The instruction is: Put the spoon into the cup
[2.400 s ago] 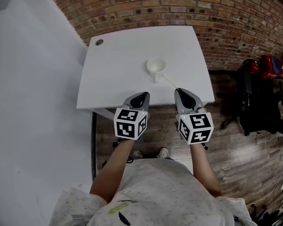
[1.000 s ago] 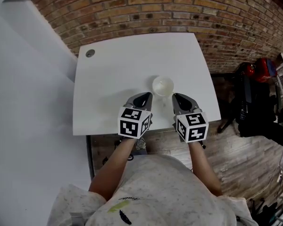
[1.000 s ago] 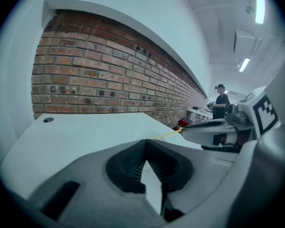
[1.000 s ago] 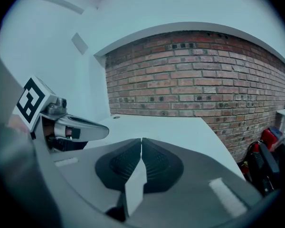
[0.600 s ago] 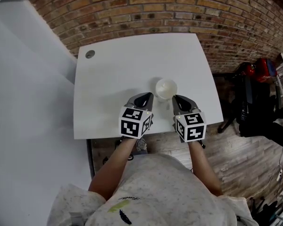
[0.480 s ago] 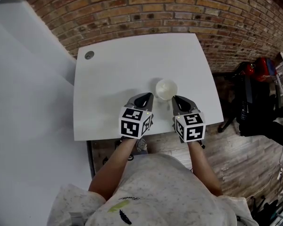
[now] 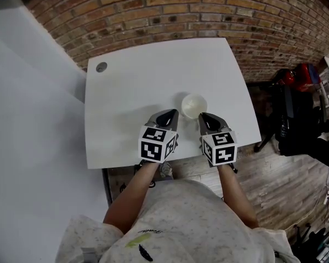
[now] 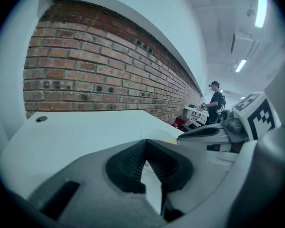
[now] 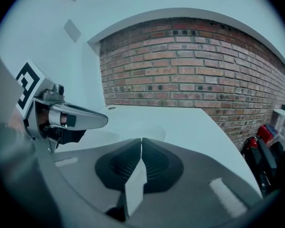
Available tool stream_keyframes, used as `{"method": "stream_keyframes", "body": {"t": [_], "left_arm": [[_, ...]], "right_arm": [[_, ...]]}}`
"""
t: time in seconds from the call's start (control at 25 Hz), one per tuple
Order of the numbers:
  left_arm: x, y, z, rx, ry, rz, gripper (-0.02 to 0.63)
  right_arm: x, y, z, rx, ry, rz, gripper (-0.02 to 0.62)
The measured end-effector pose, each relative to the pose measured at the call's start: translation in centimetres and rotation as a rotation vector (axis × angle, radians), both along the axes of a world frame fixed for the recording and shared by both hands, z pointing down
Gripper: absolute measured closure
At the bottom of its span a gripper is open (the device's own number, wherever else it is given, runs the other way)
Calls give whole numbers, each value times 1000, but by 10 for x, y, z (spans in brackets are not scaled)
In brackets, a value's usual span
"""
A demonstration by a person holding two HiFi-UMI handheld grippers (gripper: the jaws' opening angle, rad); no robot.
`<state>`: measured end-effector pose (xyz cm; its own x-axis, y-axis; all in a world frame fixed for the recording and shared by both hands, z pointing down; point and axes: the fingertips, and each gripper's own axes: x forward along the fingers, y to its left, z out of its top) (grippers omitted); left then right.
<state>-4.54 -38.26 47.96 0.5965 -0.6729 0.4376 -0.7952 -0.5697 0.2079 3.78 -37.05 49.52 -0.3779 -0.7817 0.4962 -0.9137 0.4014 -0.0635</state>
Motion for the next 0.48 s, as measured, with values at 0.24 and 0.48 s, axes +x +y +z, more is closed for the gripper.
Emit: {"method": "stream_keyframes", "body": {"t": [0.24, 0.48], "left_arm": [[-3, -6, 1, -10, 3, 5, 614], [-3, -6, 1, -16, 5, 13, 614]], "right_arm": [[-2, -4, 0, -5, -10, 15, 578], [-1, -6, 0, -4, -4, 36, 577]]}}
